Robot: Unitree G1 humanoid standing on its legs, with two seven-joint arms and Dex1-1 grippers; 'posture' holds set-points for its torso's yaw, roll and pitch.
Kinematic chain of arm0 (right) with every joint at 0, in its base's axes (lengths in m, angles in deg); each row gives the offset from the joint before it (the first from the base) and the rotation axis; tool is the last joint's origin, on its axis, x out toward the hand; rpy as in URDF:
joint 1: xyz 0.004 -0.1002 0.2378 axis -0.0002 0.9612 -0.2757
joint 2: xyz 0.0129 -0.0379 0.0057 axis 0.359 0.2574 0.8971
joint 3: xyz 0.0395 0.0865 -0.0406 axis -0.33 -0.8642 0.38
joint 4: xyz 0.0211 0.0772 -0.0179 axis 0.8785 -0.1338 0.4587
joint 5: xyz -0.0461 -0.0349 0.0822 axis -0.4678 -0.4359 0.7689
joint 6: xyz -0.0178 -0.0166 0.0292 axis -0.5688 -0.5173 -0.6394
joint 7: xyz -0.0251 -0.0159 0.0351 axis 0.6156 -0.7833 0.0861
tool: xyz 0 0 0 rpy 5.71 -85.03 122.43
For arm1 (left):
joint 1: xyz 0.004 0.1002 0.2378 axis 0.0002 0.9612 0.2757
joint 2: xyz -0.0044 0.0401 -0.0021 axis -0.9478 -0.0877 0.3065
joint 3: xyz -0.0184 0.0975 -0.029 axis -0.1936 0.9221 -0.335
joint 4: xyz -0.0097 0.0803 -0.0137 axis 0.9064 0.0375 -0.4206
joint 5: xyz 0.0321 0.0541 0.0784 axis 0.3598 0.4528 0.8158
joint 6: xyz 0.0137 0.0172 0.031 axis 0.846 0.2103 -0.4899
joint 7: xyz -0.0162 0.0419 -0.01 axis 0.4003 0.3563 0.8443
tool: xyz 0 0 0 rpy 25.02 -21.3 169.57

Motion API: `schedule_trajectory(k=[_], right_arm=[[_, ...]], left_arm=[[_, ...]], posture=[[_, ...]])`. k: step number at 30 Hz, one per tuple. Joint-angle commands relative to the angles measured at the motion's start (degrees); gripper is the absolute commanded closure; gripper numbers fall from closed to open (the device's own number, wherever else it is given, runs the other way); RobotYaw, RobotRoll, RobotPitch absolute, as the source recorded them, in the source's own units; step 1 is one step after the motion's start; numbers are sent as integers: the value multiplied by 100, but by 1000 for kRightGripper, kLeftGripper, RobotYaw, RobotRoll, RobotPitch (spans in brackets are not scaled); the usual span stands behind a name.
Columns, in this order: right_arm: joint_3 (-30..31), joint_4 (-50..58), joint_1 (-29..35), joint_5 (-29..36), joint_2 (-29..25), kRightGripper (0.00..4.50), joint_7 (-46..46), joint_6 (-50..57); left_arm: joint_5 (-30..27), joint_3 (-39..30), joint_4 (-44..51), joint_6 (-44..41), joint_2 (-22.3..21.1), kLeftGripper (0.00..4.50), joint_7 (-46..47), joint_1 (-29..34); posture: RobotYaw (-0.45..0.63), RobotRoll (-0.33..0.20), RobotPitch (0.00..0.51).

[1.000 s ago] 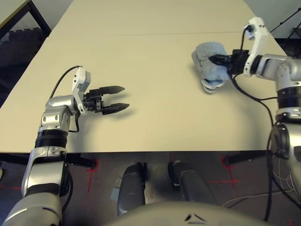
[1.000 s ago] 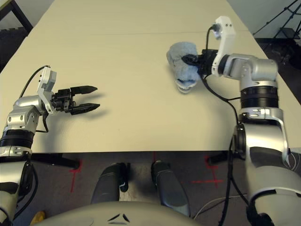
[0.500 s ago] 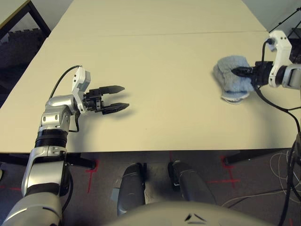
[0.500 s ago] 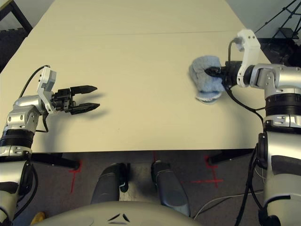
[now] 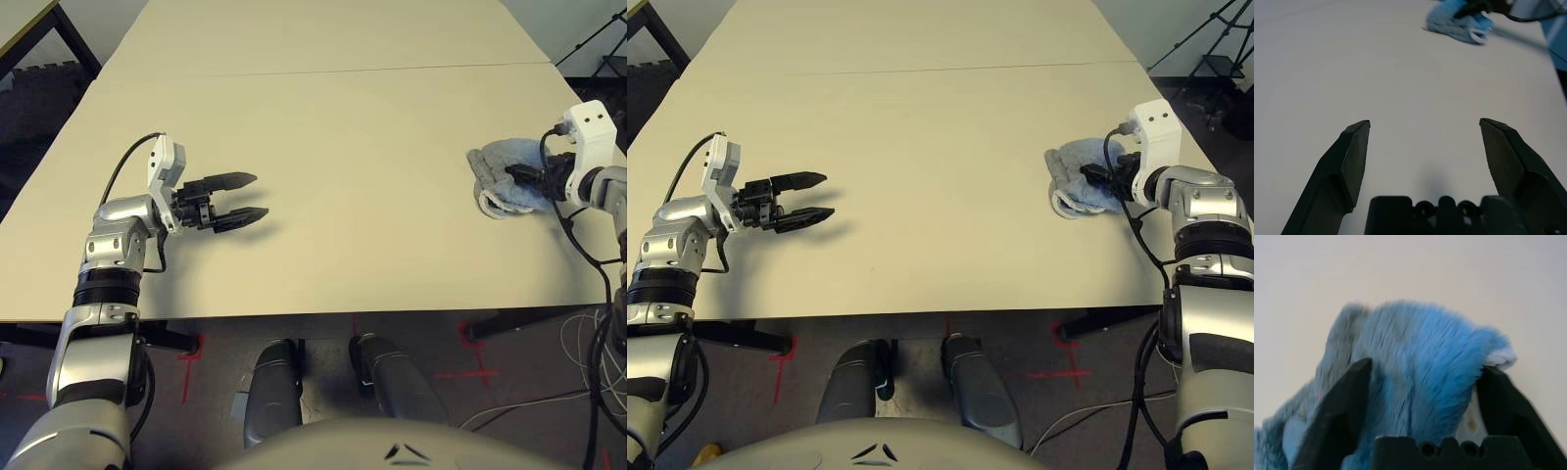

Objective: Wipe the water off the table with a rag.

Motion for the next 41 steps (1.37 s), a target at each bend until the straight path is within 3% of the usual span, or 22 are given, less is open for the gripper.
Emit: schedule_trajectory(k=[1,3,9,13,19,32,41], right_arm=[[-503,134,148,299,10,28,-165,-651],[-696,143,230,403,42,28,-258,-875],[-1275,335,620,860,379,28,-127,-1960],[-1397,520,806,1032,657,28,-134,-2351],[-1511,474,955,1192,859,28,-204,-2719],[-1590,751,1465,1376,1053,28,-348,-2884],[-1542,728,1332,1369,1089,28,-425,-2881]], left_arm=[[-149,-388,358,132,209,0,746,187],[-156,-528,581,210,326,0,1105,306],[329,-1067,846,1015,802,0,3316,605],[687,-1292,696,1400,860,0,4492,697],[1064,-1432,143,1833,773,0,5556,571],[1055,-1402,-661,2049,546,0,5859,234],[1059,-1351,-816,2153,488,0,5752,155]], posture=[[-213,0,144],[-208,0,145],[-177,0,152],[-155,0,156],[-148,0,167],[-157,0,192],[-153,0,192]])
